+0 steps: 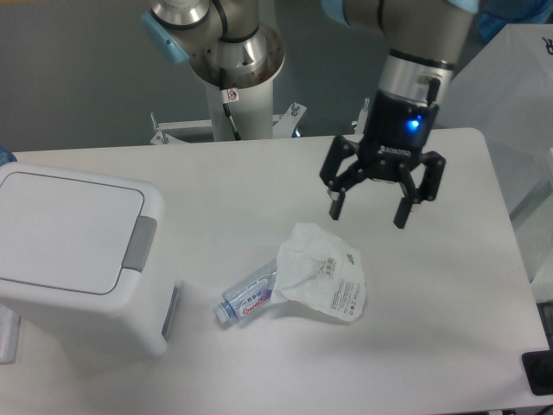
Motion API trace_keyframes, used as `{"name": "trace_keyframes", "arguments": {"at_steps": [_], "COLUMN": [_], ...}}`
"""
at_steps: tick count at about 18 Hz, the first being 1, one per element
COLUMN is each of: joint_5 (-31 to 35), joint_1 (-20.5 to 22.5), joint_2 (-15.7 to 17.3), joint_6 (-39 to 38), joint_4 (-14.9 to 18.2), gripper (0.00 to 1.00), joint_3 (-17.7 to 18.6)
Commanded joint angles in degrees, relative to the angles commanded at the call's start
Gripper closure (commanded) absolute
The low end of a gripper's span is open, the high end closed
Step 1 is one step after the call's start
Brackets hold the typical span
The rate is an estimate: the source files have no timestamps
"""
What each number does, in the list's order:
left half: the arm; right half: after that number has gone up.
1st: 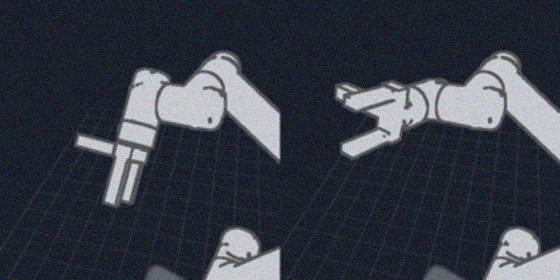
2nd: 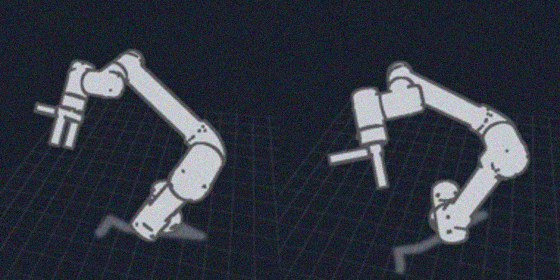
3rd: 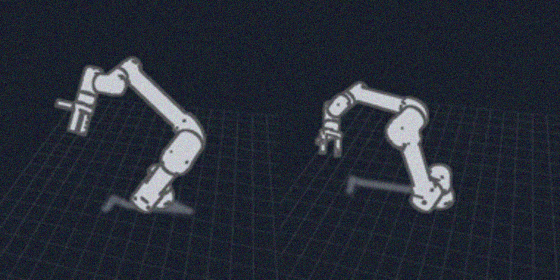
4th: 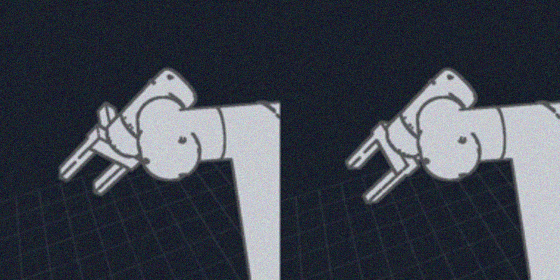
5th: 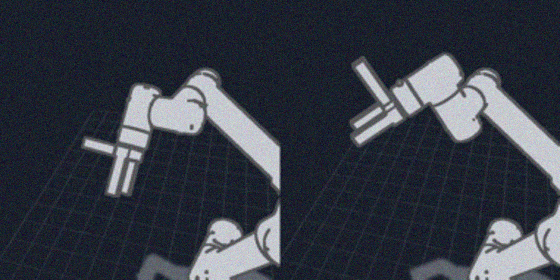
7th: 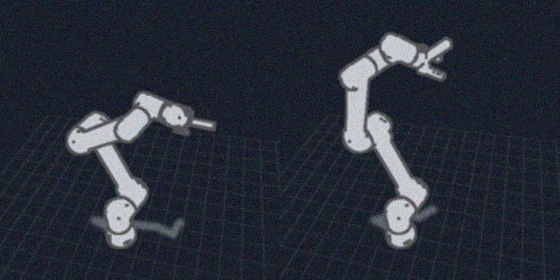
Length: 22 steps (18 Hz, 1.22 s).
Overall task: Open the trash can
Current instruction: 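Move the open gripper up and across toward the white trash can lid, then lower the gripper onto the lid's grey side edge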
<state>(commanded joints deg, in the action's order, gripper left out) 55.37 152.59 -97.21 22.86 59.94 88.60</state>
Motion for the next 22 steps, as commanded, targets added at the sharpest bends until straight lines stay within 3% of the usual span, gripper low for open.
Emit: {"name": "trace_keyframes", "arguments": {"at_steps": [8,12,22], "joint_5": [0.09,0.18,0.70], "joint_1": [-6.15,-10.28,-15.12], "joint_2": [0.44,-0.88,-2.81], "joint_6": [-4.23,-4.23,-3.53], "joint_4": [-0.35,-3.16,-4.13], "gripper": [0.00,0.00,0.00], "joint_3": [-0.18,-0.09,1.49]}}
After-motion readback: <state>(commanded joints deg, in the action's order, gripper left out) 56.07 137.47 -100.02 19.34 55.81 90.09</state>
